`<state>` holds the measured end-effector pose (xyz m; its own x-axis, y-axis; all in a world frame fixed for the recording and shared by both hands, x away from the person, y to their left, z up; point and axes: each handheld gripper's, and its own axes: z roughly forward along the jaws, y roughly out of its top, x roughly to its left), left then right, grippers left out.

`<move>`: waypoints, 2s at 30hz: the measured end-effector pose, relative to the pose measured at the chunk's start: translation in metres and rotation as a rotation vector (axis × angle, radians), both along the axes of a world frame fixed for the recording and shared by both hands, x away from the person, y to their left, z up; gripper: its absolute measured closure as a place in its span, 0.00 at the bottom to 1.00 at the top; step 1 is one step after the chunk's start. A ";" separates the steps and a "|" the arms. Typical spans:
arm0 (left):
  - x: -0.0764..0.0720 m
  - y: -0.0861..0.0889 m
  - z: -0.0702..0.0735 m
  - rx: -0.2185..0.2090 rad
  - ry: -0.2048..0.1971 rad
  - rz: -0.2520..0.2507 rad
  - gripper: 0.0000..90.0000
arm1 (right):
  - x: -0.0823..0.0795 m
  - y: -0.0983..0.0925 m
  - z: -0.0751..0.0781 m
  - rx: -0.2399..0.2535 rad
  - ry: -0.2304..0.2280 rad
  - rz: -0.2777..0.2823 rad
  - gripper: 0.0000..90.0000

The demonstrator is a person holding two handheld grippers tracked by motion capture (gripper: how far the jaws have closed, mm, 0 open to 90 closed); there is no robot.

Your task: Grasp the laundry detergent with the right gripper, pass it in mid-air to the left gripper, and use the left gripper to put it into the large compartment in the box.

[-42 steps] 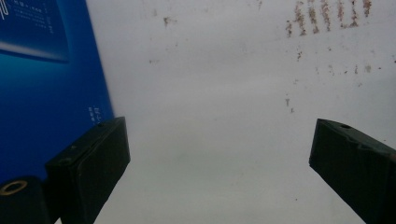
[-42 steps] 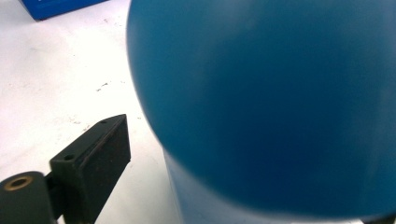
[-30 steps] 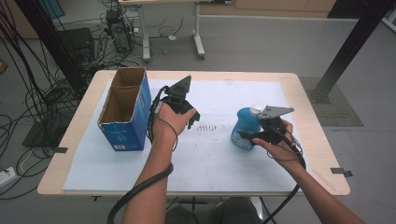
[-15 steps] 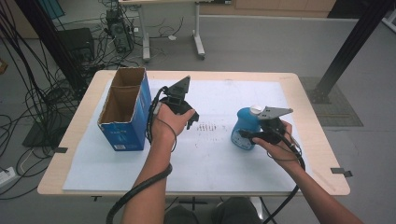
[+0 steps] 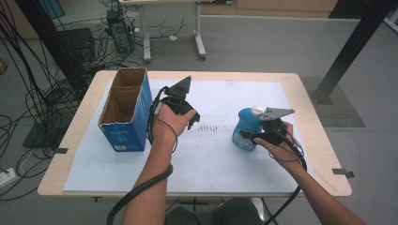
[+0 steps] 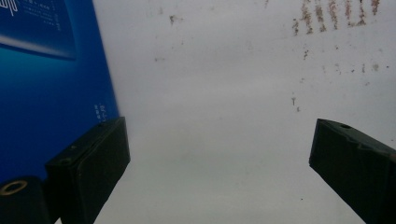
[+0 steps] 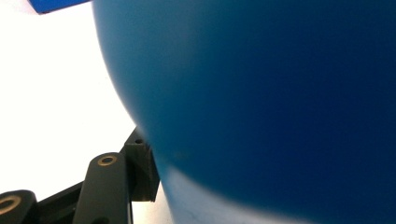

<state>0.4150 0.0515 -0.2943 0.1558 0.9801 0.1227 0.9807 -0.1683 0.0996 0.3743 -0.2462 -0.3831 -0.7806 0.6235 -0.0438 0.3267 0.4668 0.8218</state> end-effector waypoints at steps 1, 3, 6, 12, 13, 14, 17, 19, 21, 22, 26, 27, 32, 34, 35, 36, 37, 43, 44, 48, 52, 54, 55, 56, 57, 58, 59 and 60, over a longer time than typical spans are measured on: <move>0.000 0.000 0.000 0.002 0.000 0.000 0.06 | 0.000 0.000 0.000 0.001 0.000 0.001 0.45; 0.000 0.000 0.001 0.002 -0.001 0.000 0.06 | 0.000 0.000 0.000 0.005 0.003 0.001 0.46; 0.000 0.000 0.001 0.002 -0.002 0.000 0.06 | 0.001 -0.001 0.000 0.006 0.008 0.001 0.46; -0.001 0.001 0.003 0.003 -0.004 0.000 0.06 | 0.001 -0.001 0.001 0.006 0.014 0.004 0.46; -0.001 0.001 0.003 0.003 -0.004 0.000 0.06 | 0.001 -0.001 0.001 0.006 0.016 0.004 0.46; -0.001 0.001 0.003 0.004 -0.004 0.000 0.06 | 0.001 -0.001 0.001 0.006 0.017 0.004 0.46; -0.001 0.001 0.003 0.006 -0.005 0.000 0.06 | 0.001 -0.001 0.001 0.004 0.018 0.002 0.47; -0.002 0.001 0.004 0.005 -0.005 -0.001 0.06 | 0.001 -0.001 0.001 0.002 0.016 0.003 0.47; -0.002 0.002 0.004 0.005 -0.006 -0.001 0.06 | 0.001 -0.001 0.001 0.003 0.016 0.002 0.47; -0.002 0.002 0.005 0.006 -0.007 -0.003 0.06 | 0.001 -0.001 0.001 0.003 0.016 0.003 0.47; -0.003 0.002 0.006 0.006 -0.008 -0.004 0.06 | 0.001 -0.001 0.001 0.004 0.017 0.003 0.47; -0.003 0.003 0.006 0.007 -0.008 -0.004 0.06 | 0.001 -0.001 0.001 0.003 0.017 0.003 0.47; -0.003 0.003 0.008 0.006 -0.010 -0.002 0.06 | 0.001 -0.001 0.001 0.000 0.017 0.004 0.47; -0.004 0.004 0.009 0.007 -0.012 -0.003 0.06 | 0.001 -0.001 0.001 0.001 0.017 0.004 0.47; -0.004 0.004 0.009 0.007 -0.013 -0.001 0.06 | 0.001 -0.001 0.001 0.001 0.017 0.005 0.47; -0.004 0.004 0.010 0.007 -0.014 -0.001 0.06 | 0.001 -0.001 0.001 0.001 0.017 0.005 0.47; -0.004 0.004 0.010 0.008 -0.016 -0.002 0.06 | 0.001 -0.001 0.001 0.002 0.017 0.005 0.47; -0.006 0.005 0.011 0.009 -0.018 -0.002 0.06 | 0.001 -0.001 0.001 0.004 0.016 0.005 0.47; -0.006 0.005 0.011 0.010 -0.016 -0.003 0.06 | 0.001 -0.001 0.001 0.005 0.015 0.006 0.47; -0.006 0.006 0.012 0.011 -0.016 -0.004 0.06 | 0.001 -0.001 0.001 0.005 0.014 0.008 0.47; -0.006 0.006 0.015 0.013 -0.019 -0.007 0.06 | 0.002 -0.001 0.001 0.007 0.017 0.008 0.47; -0.006 0.006 0.016 0.012 -0.023 -0.006 0.06 | 0.002 -0.002 0.001 0.008 0.017 0.010 0.48; -0.006 0.006 0.016 0.012 -0.024 -0.006 0.06 | 0.002 -0.002 0.001 0.009 0.018 0.010 0.48; -0.006 0.006 0.016 0.012 -0.025 -0.007 0.06 | 0.002 -0.002 0.001 0.009 0.018 0.010 0.48; -0.006 0.005 0.016 0.011 -0.026 -0.008 0.06 | 0.002 -0.002 0.001 0.009 0.018 0.011 0.48; -0.006 0.005 0.015 0.009 -0.024 -0.008 0.06 | 0.002 -0.002 0.001 0.010 0.018 0.011 0.48; -0.006 0.005 0.015 0.010 -0.023 -0.007 0.06 | 0.002 -0.002 0.001 0.010 0.019 0.011 0.48; -0.006 0.005 0.014 0.010 -0.025 -0.008 0.06 | 0.002 -0.002 0.001 0.011 0.019 0.011 0.48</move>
<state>0.4090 0.0568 -0.2803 0.1604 0.9775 0.1368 0.9766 -0.1773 0.1218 0.3762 -0.2481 -0.3825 -0.7880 0.6152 -0.0223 0.3369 0.4613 0.8208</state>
